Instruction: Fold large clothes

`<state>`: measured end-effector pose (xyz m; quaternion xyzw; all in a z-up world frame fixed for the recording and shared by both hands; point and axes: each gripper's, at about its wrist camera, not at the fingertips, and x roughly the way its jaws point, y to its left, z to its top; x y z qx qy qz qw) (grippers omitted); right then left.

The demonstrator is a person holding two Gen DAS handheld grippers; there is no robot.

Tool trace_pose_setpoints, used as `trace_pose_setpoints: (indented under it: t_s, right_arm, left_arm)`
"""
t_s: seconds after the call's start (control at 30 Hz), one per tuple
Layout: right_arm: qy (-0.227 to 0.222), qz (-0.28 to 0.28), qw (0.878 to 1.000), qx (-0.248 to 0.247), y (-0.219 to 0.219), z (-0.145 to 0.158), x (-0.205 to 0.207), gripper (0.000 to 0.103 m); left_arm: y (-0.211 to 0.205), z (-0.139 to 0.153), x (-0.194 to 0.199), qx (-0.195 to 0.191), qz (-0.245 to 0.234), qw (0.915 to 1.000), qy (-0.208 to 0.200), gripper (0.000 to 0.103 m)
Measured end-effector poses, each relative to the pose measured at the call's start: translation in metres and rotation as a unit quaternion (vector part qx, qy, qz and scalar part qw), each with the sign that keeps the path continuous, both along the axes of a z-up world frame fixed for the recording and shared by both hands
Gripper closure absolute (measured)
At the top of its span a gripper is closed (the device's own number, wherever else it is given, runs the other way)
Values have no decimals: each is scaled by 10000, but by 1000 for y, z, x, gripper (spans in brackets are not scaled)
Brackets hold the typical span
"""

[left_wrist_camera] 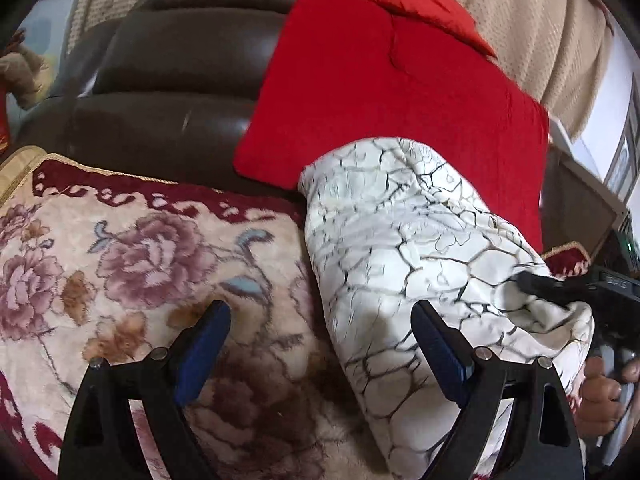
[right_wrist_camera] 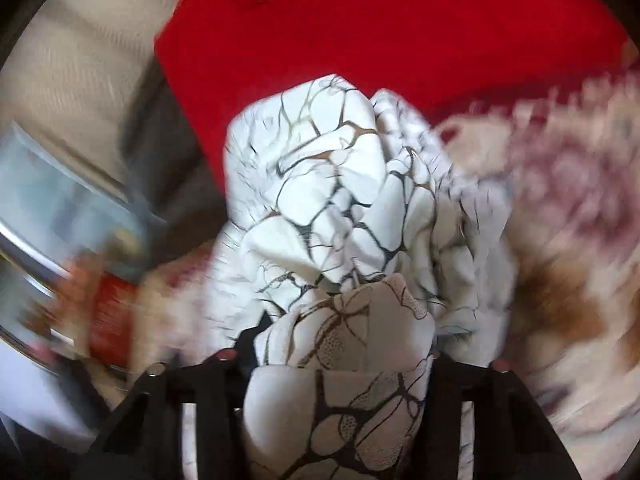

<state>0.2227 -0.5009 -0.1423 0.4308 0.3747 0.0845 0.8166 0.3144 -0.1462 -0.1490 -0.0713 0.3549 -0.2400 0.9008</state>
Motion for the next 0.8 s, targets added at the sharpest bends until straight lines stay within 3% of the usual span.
trace_pose_setpoints:
  t_s: [0.13,0.2,0.27,0.37,0.43,0.5,0.57,0.67,0.73,0.8]
  right_arm:
    - [-488,15,9957,793,-4,10,-13,62]
    - [-690,-60,9876,1407,-16,0,-20,63]
    - [-534,-226,9810,1852,-32,-23,-25,64]
    - [247,-796,9705,2263,-62,-79,-32,69]
    - [310,-849,9580,2722,-74,-105,-36,72]
    - [215,-792,9640,2529,-73,-101,-38,72]
    - [87,-687,9746,2128,-67,-92,-39,71]
    - [34,-586,9817,1813,-62,-75,-47,60]
    - [-117,-688,9840,1638,-64,-53,-60,31]
    - [-371,-1011,9866,1224,-74,-32,-82,18]
  left_arm:
    - [9,9,-2,-334,99,9993,-151,11]
    - [4,11,-3,-422,-1,9989,-191,11]
    - [-6,8,-4,-321,-124,9992,-218,11]
    - [-24,-1,-4,-219,-371,9990,-151,11]
    - [-40,-10,-5,-291,-460,9985,-89,11]
    - [-63,-23,-9,81,-834,9965,-9,11]
    - [-74,-29,-14,350,-854,9956,-155,11]
    - [-69,-33,-5,146,-945,9954,54,11]
    - [-63,-36,-1,78,-943,9954,153,11]
    - [-63,-37,0,103,-975,9951,151,11]
